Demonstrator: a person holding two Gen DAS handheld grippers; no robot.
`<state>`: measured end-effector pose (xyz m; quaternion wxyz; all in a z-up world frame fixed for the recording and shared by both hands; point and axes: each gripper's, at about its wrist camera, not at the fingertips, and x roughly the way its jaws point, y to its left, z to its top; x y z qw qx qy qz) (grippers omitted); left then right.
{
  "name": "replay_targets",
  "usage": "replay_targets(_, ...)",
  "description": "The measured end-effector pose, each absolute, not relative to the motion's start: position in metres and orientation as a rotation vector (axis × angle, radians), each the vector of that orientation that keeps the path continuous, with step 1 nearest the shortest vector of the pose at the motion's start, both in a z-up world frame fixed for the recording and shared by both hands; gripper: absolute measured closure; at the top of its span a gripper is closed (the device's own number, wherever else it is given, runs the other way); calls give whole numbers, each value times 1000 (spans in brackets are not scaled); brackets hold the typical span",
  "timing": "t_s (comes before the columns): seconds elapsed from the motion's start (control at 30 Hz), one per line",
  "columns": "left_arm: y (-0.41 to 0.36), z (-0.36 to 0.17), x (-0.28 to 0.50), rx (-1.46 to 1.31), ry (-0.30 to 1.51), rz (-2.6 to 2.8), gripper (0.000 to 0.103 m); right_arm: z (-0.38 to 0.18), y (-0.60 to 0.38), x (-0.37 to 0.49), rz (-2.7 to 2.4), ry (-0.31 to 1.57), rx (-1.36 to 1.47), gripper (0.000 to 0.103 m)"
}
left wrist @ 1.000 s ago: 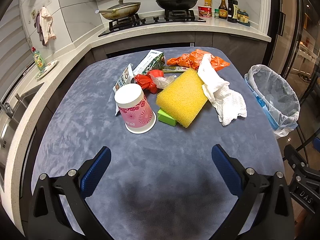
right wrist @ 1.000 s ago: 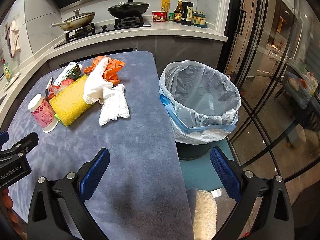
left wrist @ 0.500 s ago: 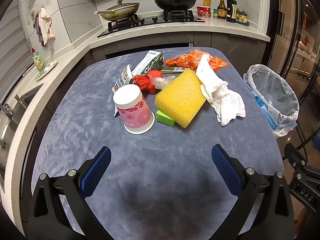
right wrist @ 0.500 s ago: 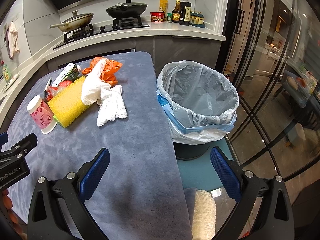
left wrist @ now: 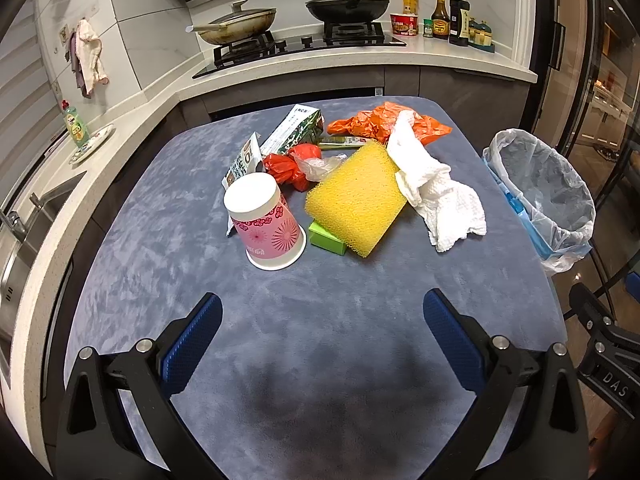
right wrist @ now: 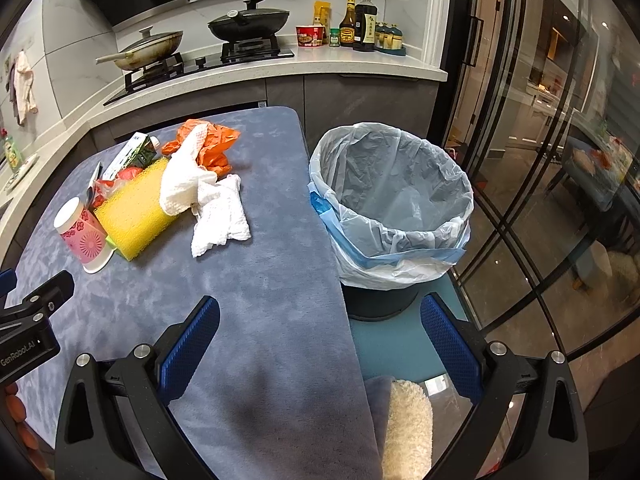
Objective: Collect trash
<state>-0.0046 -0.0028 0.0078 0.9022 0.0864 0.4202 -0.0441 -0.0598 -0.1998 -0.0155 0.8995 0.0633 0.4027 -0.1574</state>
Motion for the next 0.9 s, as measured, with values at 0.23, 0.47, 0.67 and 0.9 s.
replay_targets(0.23, -4, 9, -5, 183, 867, -92, 7, -15, -201, -60, -324, 832, 134, 7)
replay_targets(0.47, -6, 10, -6, 186, 865, -93, 7, -15, -201, -61, -324, 831, 135, 7)
replay_targets(0.67, -6, 10, -6, 185, 865, -93, 7, -15, -201, -60, -322, 831, 135, 7)
replay_targets(0.9, -2, 9, -3, 151, 878, -94, 7, -17, -198, -56, -312, 842, 136, 7)
